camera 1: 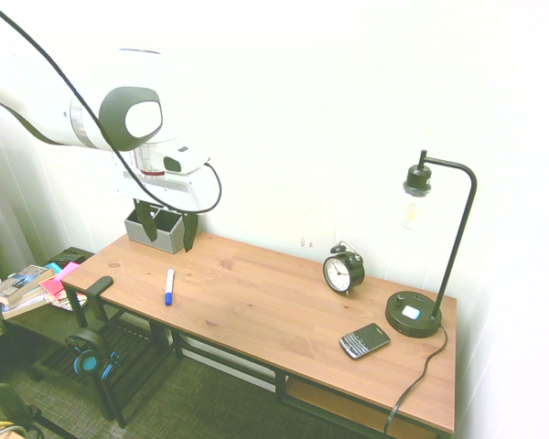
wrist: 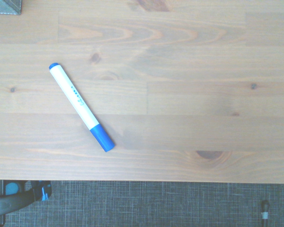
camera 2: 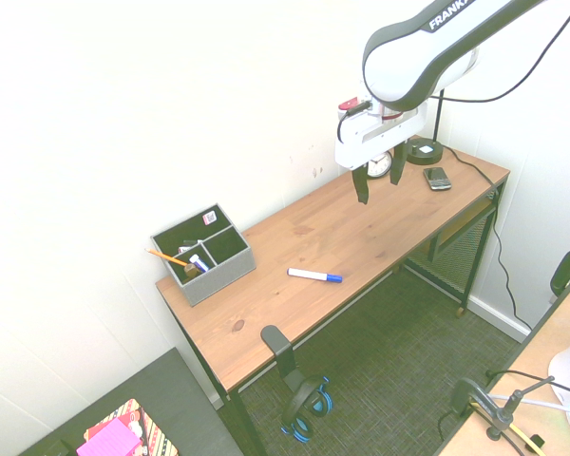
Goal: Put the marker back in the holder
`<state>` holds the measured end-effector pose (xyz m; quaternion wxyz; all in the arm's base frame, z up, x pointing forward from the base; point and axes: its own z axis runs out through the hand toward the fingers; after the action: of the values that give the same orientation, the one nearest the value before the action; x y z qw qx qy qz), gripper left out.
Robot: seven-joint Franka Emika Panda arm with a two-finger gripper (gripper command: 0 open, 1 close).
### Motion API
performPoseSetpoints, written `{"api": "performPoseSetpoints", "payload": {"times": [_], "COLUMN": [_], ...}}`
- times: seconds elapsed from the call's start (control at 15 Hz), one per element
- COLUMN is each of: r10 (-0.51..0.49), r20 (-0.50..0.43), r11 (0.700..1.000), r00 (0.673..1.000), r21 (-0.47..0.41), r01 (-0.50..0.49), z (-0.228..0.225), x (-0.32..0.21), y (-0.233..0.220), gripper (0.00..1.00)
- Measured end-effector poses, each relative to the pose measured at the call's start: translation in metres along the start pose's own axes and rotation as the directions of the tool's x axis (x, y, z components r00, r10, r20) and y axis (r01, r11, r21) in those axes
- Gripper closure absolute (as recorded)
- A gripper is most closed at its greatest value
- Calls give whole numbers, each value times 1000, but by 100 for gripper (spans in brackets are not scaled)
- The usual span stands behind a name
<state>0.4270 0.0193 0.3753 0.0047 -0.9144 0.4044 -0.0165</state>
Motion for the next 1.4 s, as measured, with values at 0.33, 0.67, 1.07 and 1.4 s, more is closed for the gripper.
{"api": "performPoseSetpoints", "payload": {"times": [0.33,0.67,1.07,1.4], "r10": [-137,-428,-590,-598], "r20": [-54,-90,-70,-48], "r11": [990,902,808,801], "r00": [989,899,805,800], "r21": [33,28,-39,-64], "r01": [138,432,589,595], "z": [5,57,135,181], "x": [-9,-70,-81,-66], "y": [-10,-58,-93,-112], "gripper": [0,0,0,100]}}
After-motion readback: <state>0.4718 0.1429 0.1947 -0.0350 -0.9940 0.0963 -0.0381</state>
